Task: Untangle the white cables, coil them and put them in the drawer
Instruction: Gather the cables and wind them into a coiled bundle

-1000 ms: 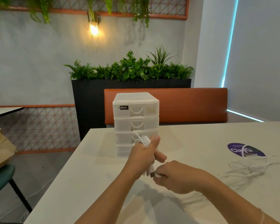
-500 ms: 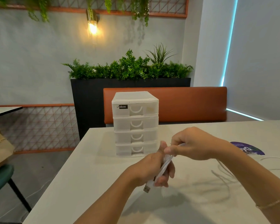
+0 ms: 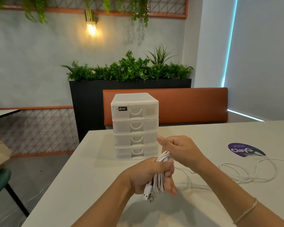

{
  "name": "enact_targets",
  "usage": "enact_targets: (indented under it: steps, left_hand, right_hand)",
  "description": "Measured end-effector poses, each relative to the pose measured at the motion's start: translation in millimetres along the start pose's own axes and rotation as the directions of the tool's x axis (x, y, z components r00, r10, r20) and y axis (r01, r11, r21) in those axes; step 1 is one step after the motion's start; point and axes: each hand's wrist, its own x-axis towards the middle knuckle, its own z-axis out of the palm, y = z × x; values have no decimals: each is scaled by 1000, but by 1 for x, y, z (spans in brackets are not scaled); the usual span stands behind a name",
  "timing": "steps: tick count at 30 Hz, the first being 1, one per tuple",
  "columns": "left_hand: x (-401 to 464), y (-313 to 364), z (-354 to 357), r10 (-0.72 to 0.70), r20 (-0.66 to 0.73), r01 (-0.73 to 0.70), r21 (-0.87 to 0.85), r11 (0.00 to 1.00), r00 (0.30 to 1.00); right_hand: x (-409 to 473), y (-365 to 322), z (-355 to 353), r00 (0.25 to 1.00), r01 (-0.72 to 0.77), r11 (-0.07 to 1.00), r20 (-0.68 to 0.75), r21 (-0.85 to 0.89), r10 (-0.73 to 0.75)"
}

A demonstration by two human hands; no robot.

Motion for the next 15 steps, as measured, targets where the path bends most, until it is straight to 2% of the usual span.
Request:
enact_targets:
  steps: [4, 7, 11, 15]
  left_hand:
    - [0, 0, -2, 42, -52, -47, -108, 993, 998]
    - [0, 5, -3, 37, -65, -51, -222, 974, 997]
    - [2, 6, -3, 6, -96, -28, -231, 973, 995]
    - [4, 6, -1, 14, -192, -59, -230, 971, 981]
  right_hand:
    - [-2, 5, 4, 998, 20, 1000, -67, 20, -18]
    - [1, 11, 8, 996, -57, 998, -64, -14, 56]
    - [2, 18, 24, 978, -202, 939, 116, 278, 176]
    - [8, 15, 36, 954, -276, 871, 5, 407, 300]
